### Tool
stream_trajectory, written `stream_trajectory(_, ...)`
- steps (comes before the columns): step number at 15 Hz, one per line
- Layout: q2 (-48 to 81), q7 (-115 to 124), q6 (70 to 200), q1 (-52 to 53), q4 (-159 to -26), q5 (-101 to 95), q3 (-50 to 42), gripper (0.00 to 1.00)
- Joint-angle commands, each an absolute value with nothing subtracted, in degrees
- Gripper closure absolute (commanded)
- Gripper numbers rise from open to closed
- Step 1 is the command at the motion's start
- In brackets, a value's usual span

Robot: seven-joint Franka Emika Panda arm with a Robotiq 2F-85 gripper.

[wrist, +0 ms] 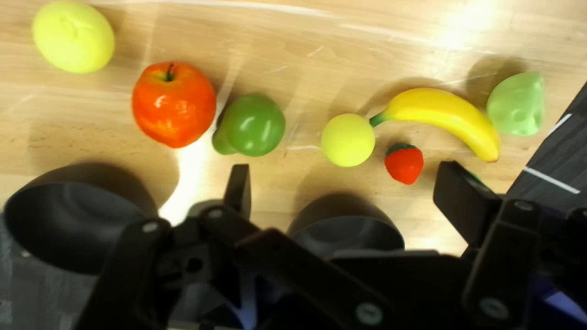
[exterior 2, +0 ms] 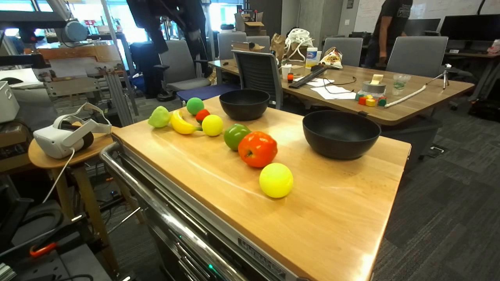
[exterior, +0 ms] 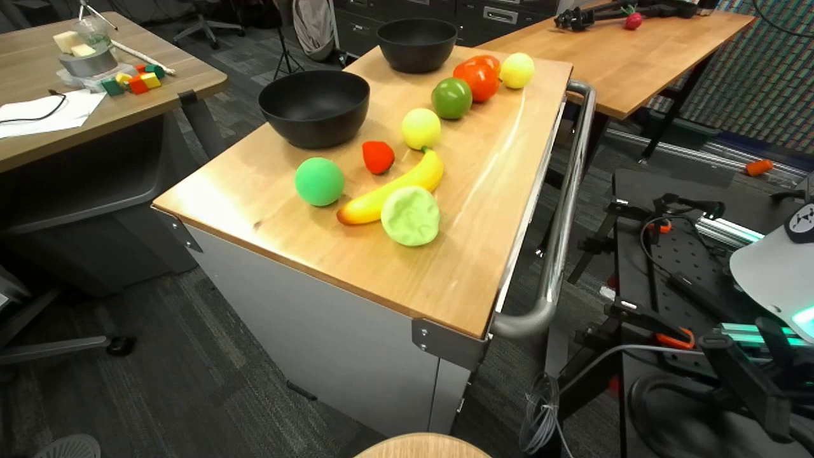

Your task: Pick up the plush vegetable and fruit toy, then put them in the two bowls

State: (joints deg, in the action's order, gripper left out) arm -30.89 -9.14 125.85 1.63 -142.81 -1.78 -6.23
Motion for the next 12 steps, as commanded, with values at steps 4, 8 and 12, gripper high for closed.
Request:
stream_trajectory(4,-22.53,-12.53,126.73,1.85,-139.17,1.19,-7.12,0.0)
stream_trajectory(8,-20.89,-9.0,130.13,1.96,-139.67,0.61,-5.09,0.0)
stream_trajectory(12,-10.41,-3.14,139.16,2.45,-137.61,-0.03,-1.41,0.0)
